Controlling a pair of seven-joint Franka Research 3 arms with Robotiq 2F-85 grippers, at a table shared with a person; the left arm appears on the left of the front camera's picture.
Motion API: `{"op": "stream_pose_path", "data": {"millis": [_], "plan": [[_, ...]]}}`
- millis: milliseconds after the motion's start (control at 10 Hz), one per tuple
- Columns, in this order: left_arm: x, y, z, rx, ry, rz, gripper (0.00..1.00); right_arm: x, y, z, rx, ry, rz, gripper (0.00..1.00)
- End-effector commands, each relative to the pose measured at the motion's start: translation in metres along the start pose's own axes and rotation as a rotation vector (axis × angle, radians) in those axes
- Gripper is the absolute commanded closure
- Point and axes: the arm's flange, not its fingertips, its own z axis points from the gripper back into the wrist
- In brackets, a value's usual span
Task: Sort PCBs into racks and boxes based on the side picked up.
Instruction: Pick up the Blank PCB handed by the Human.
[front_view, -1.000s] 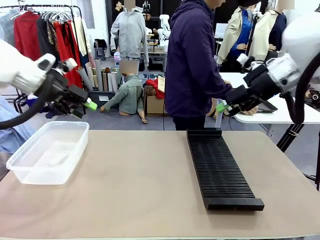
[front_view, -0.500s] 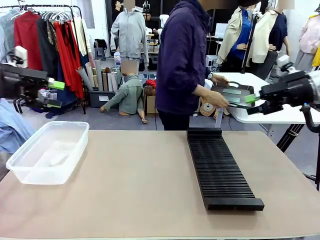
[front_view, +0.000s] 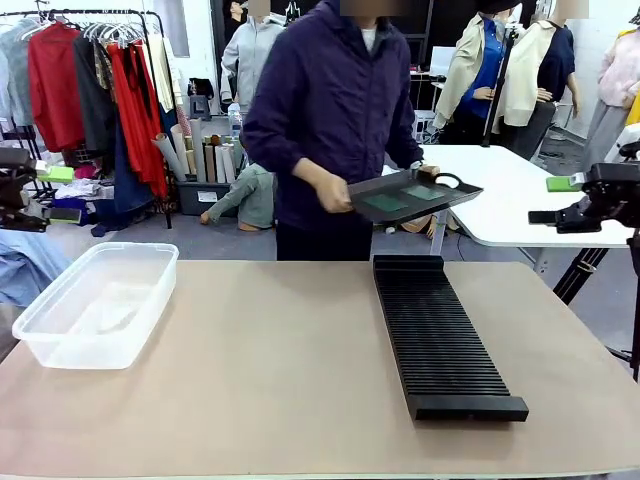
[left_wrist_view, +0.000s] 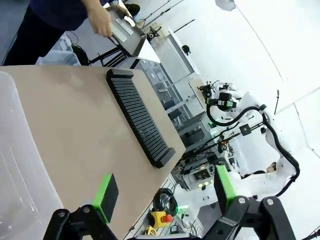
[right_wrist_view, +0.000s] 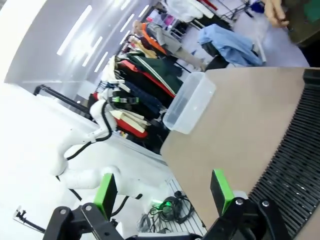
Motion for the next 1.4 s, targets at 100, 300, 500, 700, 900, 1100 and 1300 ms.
{"op": "stream_pose_path", "data": {"millis": [100,300,500,700,900,1100,1300], "plan": [[0.002,0.009,-0.007,-0.044,0.024,-0.044,0.00,0.001,-0.001,-0.006,0.057,-0.025,0.013,0.00],[0.001,0.013,-0.006,-0.056,0.020,-0.044,0.00,0.004,0.003,-0.008,0.043,0.010,0.003,0.00],[0.001,0.013,-0.004,-0.081,0.017,-0.069,0.00,0.012,0.012,-0.015,0.045,0.054,-0.017,0.00],[-0.002,0.013,-0.008,-0.039,0.035,-0.023,0.00,0.002,0.002,-0.011,0.037,0.018,-0.004,0.00],[-0.002,0.013,-0.008,-0.039,0.035,-0.023,0.00,0.002,0.002,-0.011,0.037,0.018,-0.004,0.00],[-0.002,0.013,-0.008,-0.039,0.035,-0.023,0.00,0.002,0.002,-0.011,0.037,0.018,-0.004,0.00],[-0.002,0.013,-0.008,-0.039,0.035,-0.023,0.00,0.002,0.002,-0.011,0.037,0.018,-0.004,0.00]]}}
